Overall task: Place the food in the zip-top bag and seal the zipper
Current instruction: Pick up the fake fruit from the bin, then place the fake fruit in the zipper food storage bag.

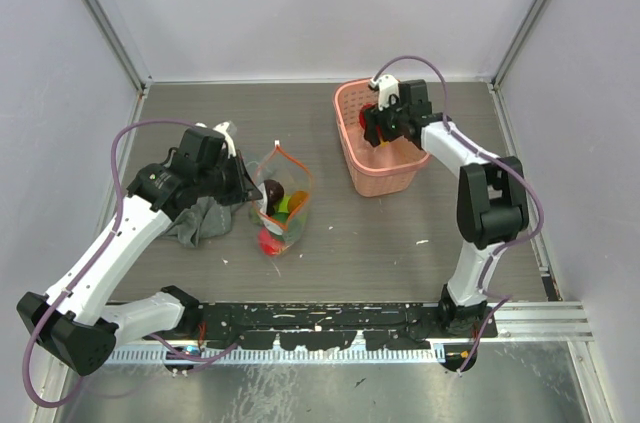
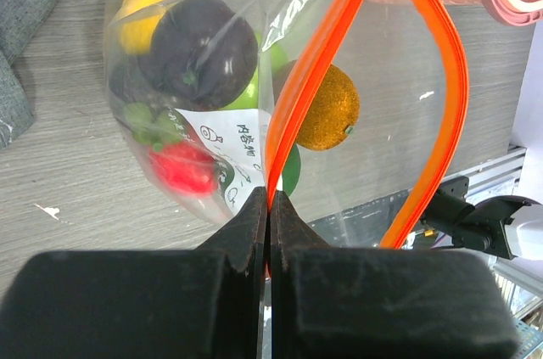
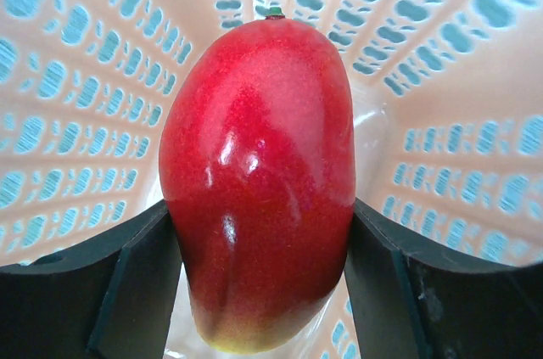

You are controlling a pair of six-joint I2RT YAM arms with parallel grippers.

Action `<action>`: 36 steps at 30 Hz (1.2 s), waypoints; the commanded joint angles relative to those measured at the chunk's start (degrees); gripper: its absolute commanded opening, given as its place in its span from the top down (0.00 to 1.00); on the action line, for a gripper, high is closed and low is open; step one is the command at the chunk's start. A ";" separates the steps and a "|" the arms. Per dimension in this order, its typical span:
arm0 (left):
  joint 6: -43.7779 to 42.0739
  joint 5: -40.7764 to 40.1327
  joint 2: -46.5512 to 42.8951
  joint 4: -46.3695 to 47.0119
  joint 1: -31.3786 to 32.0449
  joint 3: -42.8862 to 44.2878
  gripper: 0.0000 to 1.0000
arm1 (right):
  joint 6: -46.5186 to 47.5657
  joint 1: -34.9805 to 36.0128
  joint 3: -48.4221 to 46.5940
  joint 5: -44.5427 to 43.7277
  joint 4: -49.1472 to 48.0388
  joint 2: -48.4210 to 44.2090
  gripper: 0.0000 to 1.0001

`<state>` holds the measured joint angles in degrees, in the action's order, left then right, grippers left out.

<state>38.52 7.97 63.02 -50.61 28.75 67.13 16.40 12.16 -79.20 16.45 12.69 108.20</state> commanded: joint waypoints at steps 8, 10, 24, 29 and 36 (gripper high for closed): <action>-0.47 1.74 -0.21 3.08 -0.27 2.59 1.00 | -13.21 0.53 6.94 -6.94 -8.02 -15.59 0.61; -0.38 1.84 -0.10 3.06 -0.24 2.59 1.00 | -15.42 0.93 7.76 -7.54 -8.27 -18.16 0.62; -0.25 2.67 0.78 5.69 -0.27 3.41 1.00 | -29.53 10.49 13.35 -13.66 -12.60 -30.59 0.63; -0.18 2.67 0.63 5.61 -0.27 3.56 1.00 | -32.79 15.91 14.86 -18.34 -16.35 -34.27 0.63; -0.11 2.67 0.43 5.29 -0.26 3.76 1.00 | -37.67 24.50 18.39 -24.75 -22.70 -37.28 0.63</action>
<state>38.48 9.87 64.27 -47.81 28.75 68.23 -17.26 32.45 -62.67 -2.24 -1.85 74.24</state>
